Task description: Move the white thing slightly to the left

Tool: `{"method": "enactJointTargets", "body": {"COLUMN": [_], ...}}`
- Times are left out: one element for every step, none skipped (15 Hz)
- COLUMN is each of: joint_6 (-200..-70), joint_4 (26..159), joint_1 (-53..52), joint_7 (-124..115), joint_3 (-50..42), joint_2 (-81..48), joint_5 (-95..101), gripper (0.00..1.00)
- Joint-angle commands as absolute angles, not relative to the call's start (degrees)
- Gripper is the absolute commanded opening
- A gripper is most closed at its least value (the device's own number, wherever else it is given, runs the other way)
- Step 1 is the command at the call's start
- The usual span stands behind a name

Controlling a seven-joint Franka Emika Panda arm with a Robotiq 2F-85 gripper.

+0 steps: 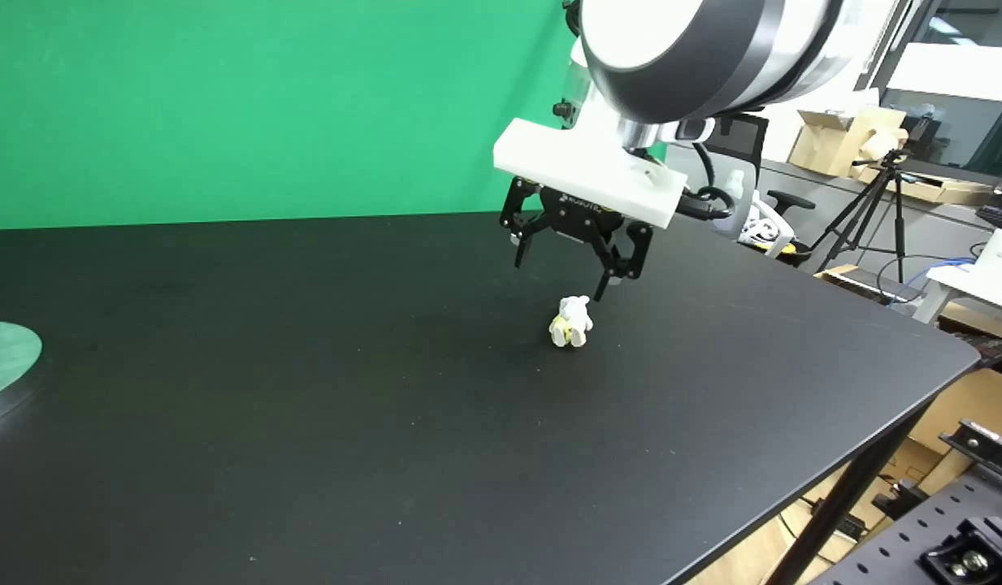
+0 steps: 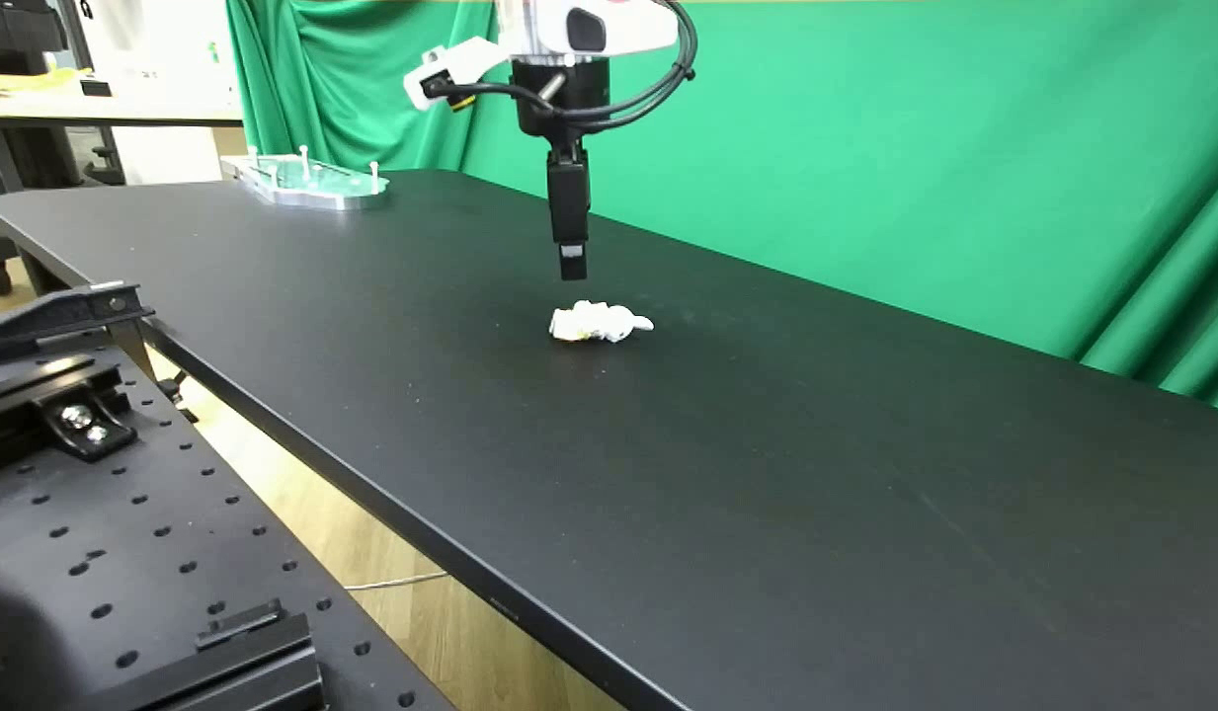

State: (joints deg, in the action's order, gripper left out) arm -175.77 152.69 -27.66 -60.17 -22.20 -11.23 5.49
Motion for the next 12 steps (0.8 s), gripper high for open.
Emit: {"method": "enactJointTargets", "body": {"joint_6": [-175.2,-175.1,-174.9,-174.7,-174.5,-174.2,-173.6,-173.2,-172.7,-172.3,-172.0,-171.5], "joint_4": [150.9,150.3,149.5,148.5,147.2,145.9,144.6,143.3,142.2,141.2,140.3,139.5], "joint_1": [-18.5,-15.8,-13.5,-11.4,-9.4,-7.5,-6.0,-4.9,-4.0,-3.7,-3.1,-2.5], "joint_7": [-53.2,-50.3,-47.9,-45.7,-43.6,-41.6,-39.7,-38.2,-36.9,-36.0,-35.0,-34.3], "joint_3": [-13.9,-10.8,-8.1,-5.8,-3.8,-2.1,-1.0,-0.6,-0.5,-1.1,-1.3,-1.4], "joint_2": [-12.0,-12.4,-13.0,-13.8,-15.1,-16.4,-17.6,-18.9,-20.0,-21.2,-22.1,-22.9], "joint_5": [0.5,-2.1,-4.1,-6.2,-8.1,-9.9,-11.4,-12.6,-13.5,-14.0,-14.8,-15.3], "gripper": [1.00,1.00,1.00,1.00,1.00,1.00,1.00,1.00,1.00,1.00,1.00,1.00]}}
